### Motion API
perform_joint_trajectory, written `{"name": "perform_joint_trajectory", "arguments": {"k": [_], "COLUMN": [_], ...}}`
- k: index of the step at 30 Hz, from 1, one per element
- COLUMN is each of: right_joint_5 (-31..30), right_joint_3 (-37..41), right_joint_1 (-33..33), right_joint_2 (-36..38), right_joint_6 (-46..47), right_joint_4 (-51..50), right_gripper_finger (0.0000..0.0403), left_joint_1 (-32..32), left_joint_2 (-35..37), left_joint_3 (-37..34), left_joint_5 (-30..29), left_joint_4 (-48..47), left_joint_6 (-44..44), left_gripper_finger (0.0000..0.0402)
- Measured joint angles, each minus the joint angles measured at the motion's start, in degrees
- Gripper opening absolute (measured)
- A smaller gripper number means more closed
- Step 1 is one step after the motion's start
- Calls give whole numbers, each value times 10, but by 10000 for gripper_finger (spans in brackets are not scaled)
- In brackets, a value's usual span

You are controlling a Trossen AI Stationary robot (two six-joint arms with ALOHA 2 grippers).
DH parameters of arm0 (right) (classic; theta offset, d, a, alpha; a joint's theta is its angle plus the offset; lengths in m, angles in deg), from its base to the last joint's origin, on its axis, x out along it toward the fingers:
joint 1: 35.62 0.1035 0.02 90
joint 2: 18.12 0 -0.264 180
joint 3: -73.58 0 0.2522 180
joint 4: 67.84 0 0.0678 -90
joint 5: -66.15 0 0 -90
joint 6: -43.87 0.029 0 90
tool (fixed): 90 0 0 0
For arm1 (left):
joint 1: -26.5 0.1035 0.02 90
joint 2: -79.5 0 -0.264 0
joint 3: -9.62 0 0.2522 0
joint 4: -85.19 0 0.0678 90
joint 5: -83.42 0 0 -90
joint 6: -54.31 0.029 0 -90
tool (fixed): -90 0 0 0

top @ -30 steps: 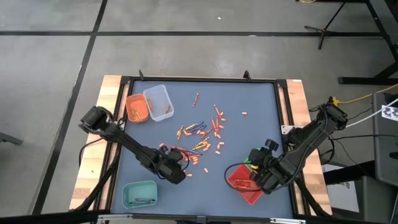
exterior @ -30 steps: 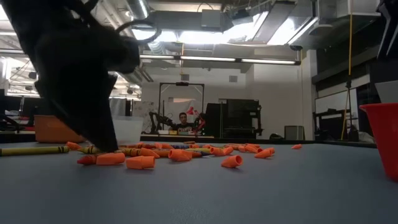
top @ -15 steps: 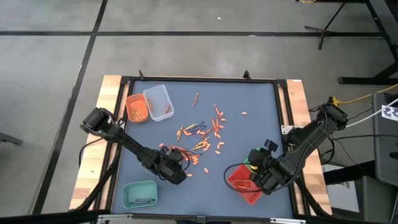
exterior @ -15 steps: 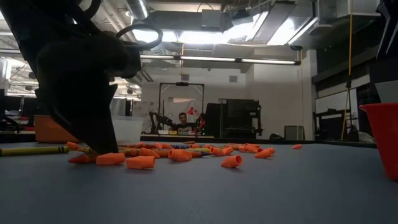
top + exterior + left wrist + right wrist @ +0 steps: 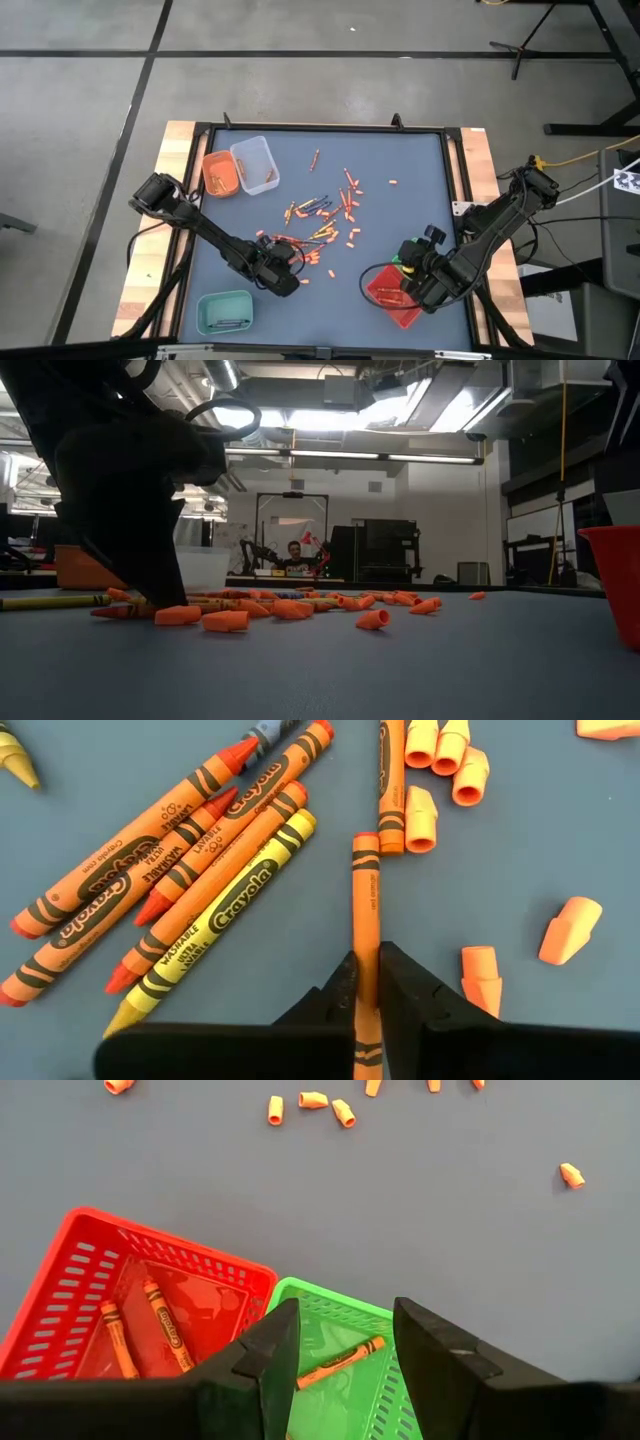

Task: Sort crayons
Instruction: Put the red crayon into the red bin

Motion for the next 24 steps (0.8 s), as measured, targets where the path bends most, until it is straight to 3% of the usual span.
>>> {"name": "perform_joint_trajectory", "arguments": {"k": [9, 24], "right_joint_5": [-64, -83], "right_joint_3": [0, 0], "right_joint_1": [0, 0], "right_joint_2": [0, 0], "right_joint_6": [-19, -181], "right_joint_4": [1, 85], "right_gripper_finger": [161, 161], "left_joint_1": [0, 4], "left_joint_2": [0, 62], "left_joint_3": [0, -2], "left_joint_5": [0, -3], "left_joint_4": [0, 13], "left_joint_6": [2, 56], "left_gripper_finger": [8, 9]}}
